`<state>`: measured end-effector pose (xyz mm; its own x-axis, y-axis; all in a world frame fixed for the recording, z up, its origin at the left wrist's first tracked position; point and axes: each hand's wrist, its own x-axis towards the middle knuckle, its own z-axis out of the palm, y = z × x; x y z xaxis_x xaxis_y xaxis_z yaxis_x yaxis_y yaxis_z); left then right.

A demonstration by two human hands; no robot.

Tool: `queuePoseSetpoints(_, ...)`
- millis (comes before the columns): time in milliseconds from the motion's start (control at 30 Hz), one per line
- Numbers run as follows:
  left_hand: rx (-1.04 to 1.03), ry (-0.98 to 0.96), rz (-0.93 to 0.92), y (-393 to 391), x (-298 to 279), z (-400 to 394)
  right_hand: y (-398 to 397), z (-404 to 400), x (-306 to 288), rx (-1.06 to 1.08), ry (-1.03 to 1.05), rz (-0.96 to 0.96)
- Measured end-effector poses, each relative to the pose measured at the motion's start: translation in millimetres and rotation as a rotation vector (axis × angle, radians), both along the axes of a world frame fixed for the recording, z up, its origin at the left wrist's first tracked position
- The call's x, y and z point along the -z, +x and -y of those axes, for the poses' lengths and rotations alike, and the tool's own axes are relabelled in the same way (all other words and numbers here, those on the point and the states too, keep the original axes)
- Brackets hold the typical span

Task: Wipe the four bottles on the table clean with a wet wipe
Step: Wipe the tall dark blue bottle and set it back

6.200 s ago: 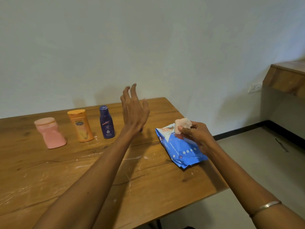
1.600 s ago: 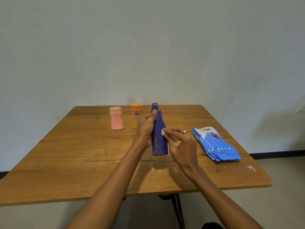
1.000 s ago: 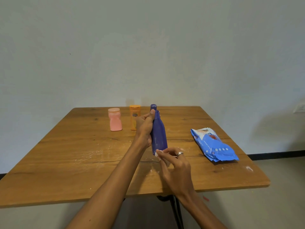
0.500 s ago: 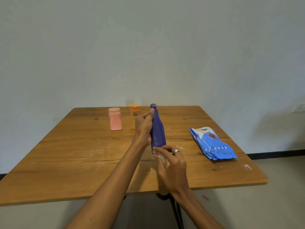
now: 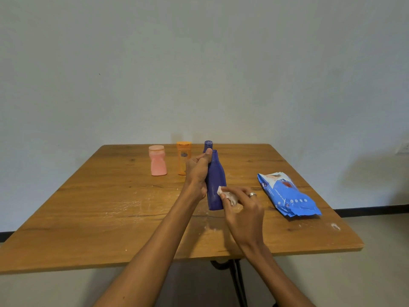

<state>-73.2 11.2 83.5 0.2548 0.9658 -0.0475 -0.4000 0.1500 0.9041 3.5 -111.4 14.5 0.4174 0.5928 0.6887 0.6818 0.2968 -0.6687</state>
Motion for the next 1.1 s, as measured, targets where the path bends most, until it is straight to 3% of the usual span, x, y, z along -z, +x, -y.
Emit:
queuePoseSetpoints(167, 0.006, -0.024, 0.016, 1, -4, 2, 8, -12, -15, -0.041, 0.0, 0.002)
queuePoseSetpoints(433, 0.059, -0.056, -0.032, -6, 0, 1, 1, 14, 20, -0.079, -0.076, 0.111)
queuePoseSetpoints(667, 0.173, -0.075, 0.027, -7, 2, 11, 9, -19, -27, -0.032, 0.03, 0.046)
queuePoseSetpoints(833, 0.207, -0.088, 0.062, -8, 4, 17, 8, -45, -49, 0.027, 0.067, -0.117)
queuePoseSetpoints(1100, 0.205, -0.136, 0.116, -11, 11, 9, 9, -23, -17, -0.111, 0.013, -0.061)
